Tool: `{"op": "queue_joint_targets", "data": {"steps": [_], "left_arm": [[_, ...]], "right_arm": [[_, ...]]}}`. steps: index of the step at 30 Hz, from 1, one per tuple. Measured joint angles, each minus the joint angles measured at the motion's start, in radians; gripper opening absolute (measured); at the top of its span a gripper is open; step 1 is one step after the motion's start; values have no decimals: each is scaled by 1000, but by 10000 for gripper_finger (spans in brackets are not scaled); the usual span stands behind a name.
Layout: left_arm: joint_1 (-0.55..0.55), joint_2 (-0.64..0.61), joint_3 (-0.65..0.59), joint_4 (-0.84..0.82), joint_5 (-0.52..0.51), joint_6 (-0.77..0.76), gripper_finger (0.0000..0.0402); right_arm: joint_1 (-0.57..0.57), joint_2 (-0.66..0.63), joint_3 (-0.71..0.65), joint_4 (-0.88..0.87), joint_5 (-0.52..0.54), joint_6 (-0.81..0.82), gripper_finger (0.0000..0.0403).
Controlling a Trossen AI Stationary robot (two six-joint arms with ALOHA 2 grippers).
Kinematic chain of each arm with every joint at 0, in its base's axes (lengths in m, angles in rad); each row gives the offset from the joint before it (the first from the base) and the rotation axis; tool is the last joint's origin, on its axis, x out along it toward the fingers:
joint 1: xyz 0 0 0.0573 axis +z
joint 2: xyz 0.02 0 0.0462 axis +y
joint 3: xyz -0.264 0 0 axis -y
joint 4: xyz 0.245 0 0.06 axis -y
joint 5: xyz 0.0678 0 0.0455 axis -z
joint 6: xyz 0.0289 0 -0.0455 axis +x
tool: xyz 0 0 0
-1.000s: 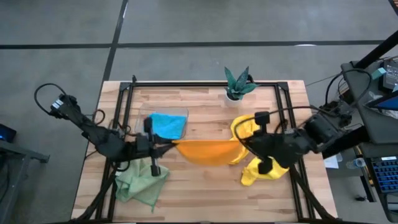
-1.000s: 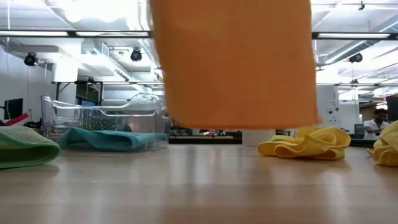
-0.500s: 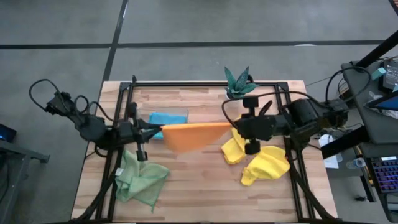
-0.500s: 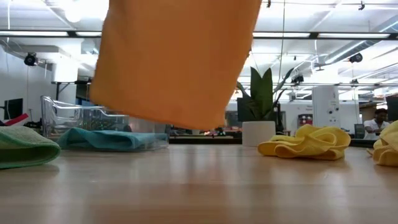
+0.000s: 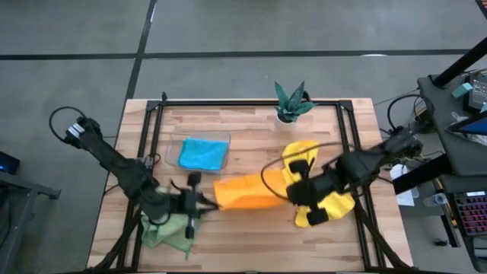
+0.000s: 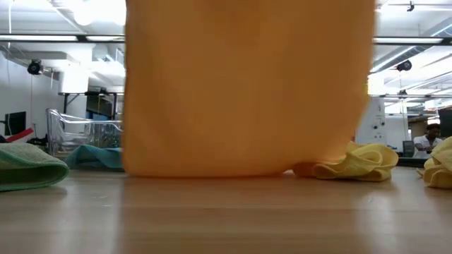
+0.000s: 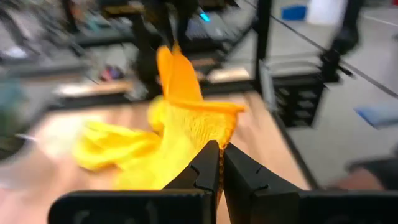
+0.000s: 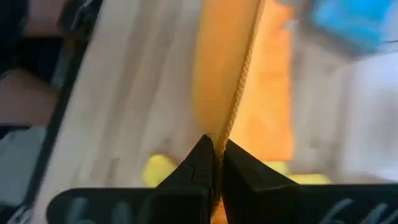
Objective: Fold microfiber towels
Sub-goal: Fold the orange microfiber cloth
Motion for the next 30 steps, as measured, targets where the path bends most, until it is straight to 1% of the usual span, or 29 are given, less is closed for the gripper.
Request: {"op": "queue_joint_targets", "data": {"steps": [3, 7, 10, 12, 15, 19, 24, 30], "left_arm": [[-21, 55, 0, 7, 69, -111, 0], [-39, 123, 6, 14, 185, -263, 0], [-56, 172, 12, 55, 251, -318, 0], [-61, 203, 19, 67, 314, -358, 0], [-69, 254, 27, 105, 401, -419, 0], [-79, 303, 51, 160, 497, -468, 0], [-84, 321, 46, 153, 506, -482, 0], [-82, 321, 24, 142, 480, -483, 0]], "right_arm": [[47, 0, -76, 64, -48, 66, 8], [106, 4, -158, 200, -123, 139, 8], [152, 20, -210, 326, -176, 168, 8], [177, 35, -240, 400, -186, 187, 8], [209, 62, -263, 475, -193, 213, 8], [240, 118, -263, 542, -240, 252, 8], [252, 190, -253, 557, -313, 255, 8], [224, 250, -253, 552, -329, 212, 8]]}}
